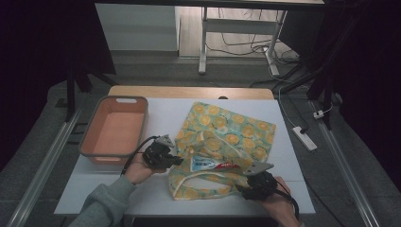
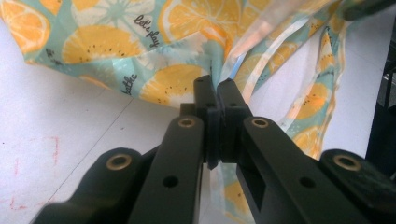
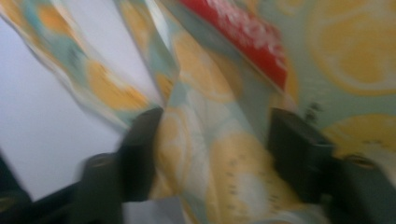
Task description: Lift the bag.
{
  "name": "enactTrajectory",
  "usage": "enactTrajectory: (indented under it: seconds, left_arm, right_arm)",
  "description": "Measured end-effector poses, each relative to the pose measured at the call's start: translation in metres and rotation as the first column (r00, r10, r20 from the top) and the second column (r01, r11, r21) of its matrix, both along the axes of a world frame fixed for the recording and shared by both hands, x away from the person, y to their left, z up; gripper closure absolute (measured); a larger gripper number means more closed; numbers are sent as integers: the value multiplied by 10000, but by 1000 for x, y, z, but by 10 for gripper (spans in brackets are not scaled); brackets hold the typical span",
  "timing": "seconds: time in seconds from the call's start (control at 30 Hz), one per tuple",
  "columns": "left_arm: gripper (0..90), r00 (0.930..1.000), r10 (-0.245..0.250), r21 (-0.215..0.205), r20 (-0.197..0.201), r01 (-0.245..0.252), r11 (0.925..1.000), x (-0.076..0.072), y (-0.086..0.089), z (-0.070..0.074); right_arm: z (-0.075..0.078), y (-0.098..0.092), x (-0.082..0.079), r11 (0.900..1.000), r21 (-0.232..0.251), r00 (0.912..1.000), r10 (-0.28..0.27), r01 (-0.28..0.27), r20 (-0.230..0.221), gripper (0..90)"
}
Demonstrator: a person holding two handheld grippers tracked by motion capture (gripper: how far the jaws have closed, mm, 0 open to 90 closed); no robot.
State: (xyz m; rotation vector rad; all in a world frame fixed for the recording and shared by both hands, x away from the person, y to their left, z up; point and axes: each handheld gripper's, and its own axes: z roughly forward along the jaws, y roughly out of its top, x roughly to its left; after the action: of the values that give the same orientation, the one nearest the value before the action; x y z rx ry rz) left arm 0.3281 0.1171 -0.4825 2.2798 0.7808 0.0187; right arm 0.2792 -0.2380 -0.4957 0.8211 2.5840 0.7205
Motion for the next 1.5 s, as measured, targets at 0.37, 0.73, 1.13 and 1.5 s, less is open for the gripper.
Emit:
enactTrajectory:
  seconds: [0.37,0.73,1.13,1.5]
  left_arm:
    - [895,9999,51,-788,154,-38,9969,-2,11,15]
    - [897,9911,445,-2773,1257,-79,9607,-17,44,66]
    - [897,9400,1106,-4486,3228,490,8924,-43,68,133]
    - [896,9490,1284,-4658,2881,217,8846,-23,62,132]
  right_arm:
    - [32,-13,-5,9963,781,9934,283,-371,1108,881]
    - [89,-34,4,9611,2714,9652,-230,-503,2604,882]
    - [173,-23,30,8917,4314,9010,-691,-1367,4283,883]
    - [192,-26,43,8627,4922,9040,-1137,-1159,4121,882]
